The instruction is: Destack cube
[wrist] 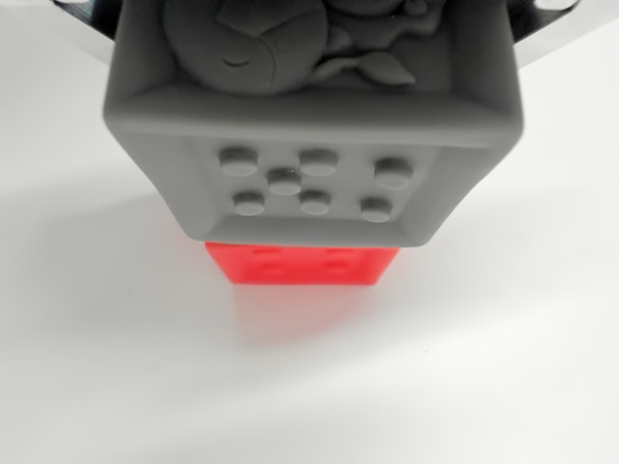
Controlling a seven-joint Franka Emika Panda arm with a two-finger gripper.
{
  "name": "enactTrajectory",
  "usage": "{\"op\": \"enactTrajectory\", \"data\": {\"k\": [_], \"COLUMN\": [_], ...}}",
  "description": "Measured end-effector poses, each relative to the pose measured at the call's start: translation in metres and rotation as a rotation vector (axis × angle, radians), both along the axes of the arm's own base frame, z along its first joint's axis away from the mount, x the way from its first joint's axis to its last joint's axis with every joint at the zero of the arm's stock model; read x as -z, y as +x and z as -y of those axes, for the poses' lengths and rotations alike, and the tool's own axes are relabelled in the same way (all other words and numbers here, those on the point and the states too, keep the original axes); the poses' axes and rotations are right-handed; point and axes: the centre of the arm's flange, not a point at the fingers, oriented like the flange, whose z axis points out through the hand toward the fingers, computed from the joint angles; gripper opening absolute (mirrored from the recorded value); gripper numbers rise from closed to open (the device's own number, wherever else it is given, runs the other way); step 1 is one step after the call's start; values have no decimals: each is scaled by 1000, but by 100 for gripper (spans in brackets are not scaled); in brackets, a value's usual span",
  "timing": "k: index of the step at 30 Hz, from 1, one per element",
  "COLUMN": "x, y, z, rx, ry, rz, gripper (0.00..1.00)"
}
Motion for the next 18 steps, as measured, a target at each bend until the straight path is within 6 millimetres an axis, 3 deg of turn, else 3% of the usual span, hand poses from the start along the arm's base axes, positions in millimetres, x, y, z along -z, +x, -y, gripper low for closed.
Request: {"op": "enactTrajectory", "data": {"k": [18], "x": [-49], "y": [1], "z": [0], "rx": [1], "ry": [1], "rz": [8], "gripper": [0]}}
